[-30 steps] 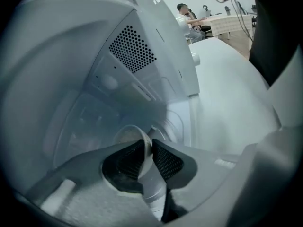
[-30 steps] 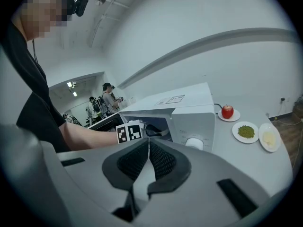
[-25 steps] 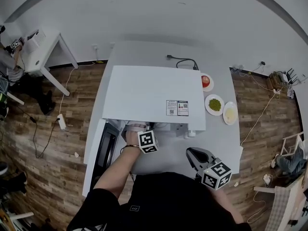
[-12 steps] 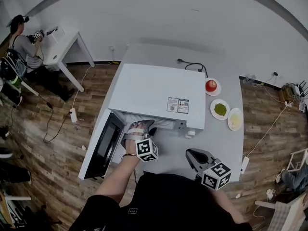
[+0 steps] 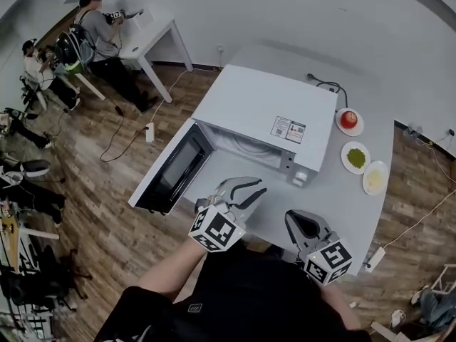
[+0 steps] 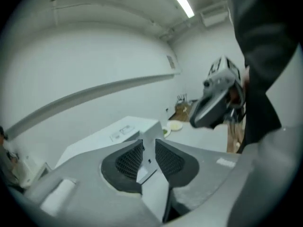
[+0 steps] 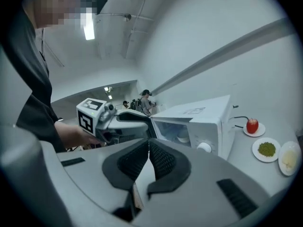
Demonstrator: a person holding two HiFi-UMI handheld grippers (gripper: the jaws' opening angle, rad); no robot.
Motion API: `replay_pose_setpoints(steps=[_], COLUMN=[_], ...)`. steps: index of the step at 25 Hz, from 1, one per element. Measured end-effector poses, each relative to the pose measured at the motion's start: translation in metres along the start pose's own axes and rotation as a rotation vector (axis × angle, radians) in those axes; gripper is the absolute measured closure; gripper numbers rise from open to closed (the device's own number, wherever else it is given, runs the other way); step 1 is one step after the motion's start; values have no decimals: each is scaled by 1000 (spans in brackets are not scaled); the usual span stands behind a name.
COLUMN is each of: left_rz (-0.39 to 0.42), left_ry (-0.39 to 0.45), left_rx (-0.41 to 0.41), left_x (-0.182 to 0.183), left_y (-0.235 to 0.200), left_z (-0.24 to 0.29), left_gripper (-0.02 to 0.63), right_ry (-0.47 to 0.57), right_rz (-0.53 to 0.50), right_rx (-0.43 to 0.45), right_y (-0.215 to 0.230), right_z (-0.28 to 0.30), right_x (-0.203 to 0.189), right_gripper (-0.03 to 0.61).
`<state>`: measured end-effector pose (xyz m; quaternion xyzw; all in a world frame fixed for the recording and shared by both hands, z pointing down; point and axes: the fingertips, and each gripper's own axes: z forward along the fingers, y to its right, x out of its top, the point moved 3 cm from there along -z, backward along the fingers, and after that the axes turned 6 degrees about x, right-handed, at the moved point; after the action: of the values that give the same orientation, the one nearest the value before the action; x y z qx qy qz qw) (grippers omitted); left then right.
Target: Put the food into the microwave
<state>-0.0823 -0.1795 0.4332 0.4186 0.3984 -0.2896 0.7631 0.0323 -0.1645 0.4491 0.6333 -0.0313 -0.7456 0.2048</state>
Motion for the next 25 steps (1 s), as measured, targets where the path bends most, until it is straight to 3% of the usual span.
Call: replay_pose_setpoints(steps=[2, 5, 10, 12, 18, 25], left_rz=[-94, -178, -439, -494, -522, -516], left_ry=[92, 161, 212, 220, 233, 230], left_rx=[3, 47, 54, 59, 12, 9], left_x=[33, 57, 57, 53, 34, 21], left_y=[-3, -10, -16, -19, -20, -40], left_z=[-22, -48, -81, -93, -110, -120], left_gripper=[539, 575, 604, 604, 606, 606], right_ry=[34, 79, 120, 148, 216, 180], right_rz=[-22, -48, -83, -81, -90, -94], right_rx=[19, 33, 1, -14, -79, -78], right_y=[-6, -15, -37, -43, -51, -65], right_z=[-7, -12, -17, -18, -1, 25], right_x=[9, 22, 47, 57, 70, 70], right_gripper=[560, 560, 560, 560, 565, 566])
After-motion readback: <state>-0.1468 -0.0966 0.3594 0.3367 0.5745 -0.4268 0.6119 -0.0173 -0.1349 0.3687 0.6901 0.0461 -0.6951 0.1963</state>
